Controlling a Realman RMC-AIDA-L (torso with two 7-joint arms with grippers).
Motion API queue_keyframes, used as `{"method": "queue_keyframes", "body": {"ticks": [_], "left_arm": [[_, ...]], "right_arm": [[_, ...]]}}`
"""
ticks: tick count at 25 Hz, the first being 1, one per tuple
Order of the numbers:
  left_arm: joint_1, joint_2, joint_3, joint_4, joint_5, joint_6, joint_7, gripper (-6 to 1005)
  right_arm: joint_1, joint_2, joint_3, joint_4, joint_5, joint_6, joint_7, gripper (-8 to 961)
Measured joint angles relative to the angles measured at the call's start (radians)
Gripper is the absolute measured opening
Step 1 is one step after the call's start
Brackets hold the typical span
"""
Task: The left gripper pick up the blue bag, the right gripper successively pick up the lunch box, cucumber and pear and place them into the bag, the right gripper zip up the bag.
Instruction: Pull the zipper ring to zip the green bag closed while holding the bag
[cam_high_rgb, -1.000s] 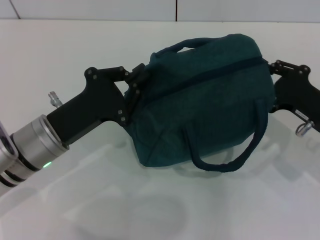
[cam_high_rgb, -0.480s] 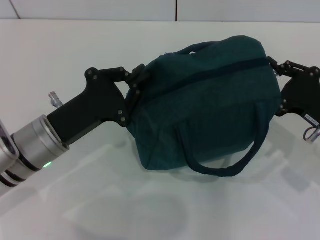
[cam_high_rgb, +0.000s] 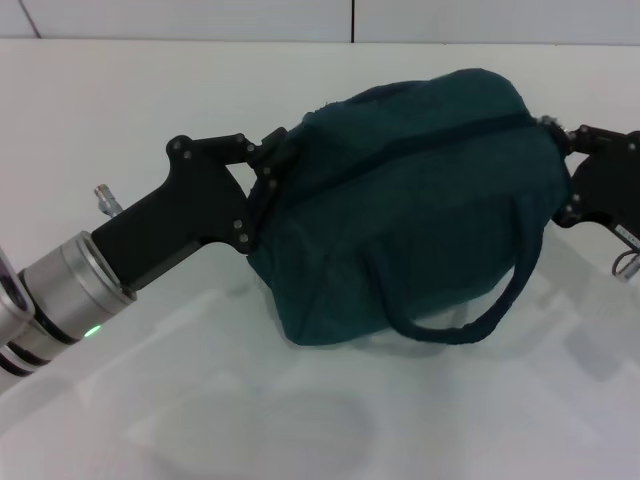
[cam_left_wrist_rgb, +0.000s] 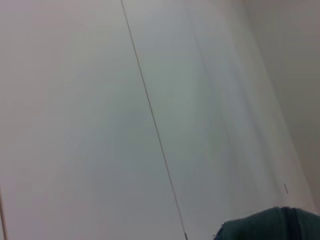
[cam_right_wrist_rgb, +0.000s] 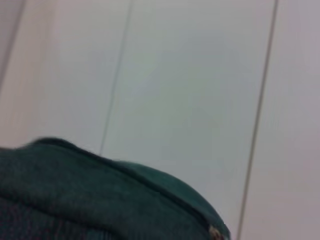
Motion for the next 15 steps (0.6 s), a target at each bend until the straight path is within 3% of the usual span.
{"method": "queue_keyframes", "body": {"ticks": [6, 15], "left_arm": [[-0.003, 0.002, 0.0, 0.001, -0.001, 0.013, -0.008, 58], [-0.008, 0.012, 0.0, 0.001, -0.002, 0.017, -0.032, 68]], "right_arm": [[-0.005, 0.0, 0.001, 0.003, 0.007, 0.083, 0.005, 30], [-0.023, -0.003, -0.001, 0.015, 0.047, 0.064, 0.002, 41]]}}
